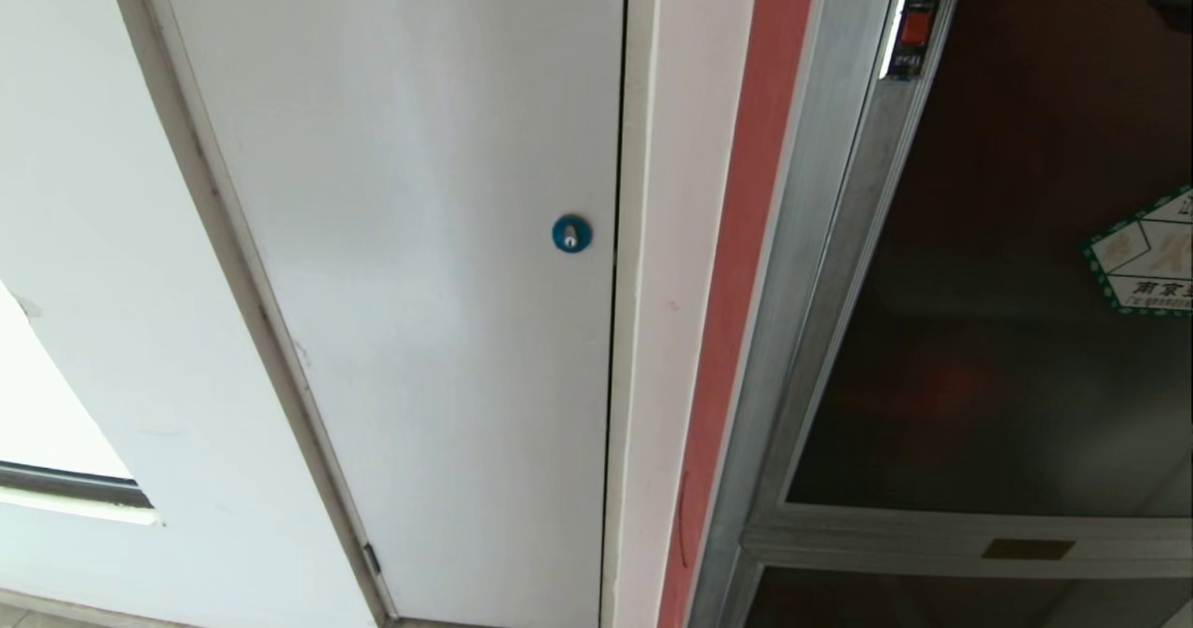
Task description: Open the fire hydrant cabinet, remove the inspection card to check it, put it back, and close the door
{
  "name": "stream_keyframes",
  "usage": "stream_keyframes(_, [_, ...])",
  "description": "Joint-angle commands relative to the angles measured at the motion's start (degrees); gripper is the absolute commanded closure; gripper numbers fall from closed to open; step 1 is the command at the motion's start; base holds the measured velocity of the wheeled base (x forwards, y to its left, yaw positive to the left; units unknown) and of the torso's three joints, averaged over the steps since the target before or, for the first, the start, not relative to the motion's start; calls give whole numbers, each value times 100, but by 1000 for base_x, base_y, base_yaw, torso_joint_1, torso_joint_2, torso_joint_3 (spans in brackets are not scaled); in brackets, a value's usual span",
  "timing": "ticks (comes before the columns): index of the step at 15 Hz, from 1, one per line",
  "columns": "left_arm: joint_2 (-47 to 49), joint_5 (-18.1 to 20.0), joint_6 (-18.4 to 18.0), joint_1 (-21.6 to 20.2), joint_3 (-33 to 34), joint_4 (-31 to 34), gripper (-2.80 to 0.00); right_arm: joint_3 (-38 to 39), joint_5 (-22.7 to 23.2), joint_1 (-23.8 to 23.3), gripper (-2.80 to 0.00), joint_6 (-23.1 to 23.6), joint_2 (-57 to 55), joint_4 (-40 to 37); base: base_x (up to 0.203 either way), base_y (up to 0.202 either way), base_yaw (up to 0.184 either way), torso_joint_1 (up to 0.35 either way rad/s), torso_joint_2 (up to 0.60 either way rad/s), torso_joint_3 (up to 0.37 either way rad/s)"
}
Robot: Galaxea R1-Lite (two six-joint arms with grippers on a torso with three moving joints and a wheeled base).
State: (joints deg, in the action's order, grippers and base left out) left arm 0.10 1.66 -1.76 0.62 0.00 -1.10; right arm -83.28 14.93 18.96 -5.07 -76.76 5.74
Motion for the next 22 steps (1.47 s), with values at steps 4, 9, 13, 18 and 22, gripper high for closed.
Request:
stream_keyframes(4, [1,1,0,-1,70,-5,0,-541,-135,-6,0,-3,-502,-197,0,0,0,0,0,0])
stream_keyframes(9, [-1,1,0,-1,70,-5,0,-532,-268,-30,0,-3,-636,-182,0,0,0,0,0,0])
stream_keyframes(13, [-1,1,0,-1,70,-5,0,-502,-287,-67,0,-11,-648,-187,0,0,0,0,0,0])
stream_keyframes(18, [-1,1,0,-1,70,-5,0,-281,-298,-187,0,-29,-612,-161,0,0,0,0,0,0])
stream_keyframes(22, [1,1,0,-1,70,-5,0,-120,-289,-279,0,-46,-604,-152,0,0,0,0,0,0])
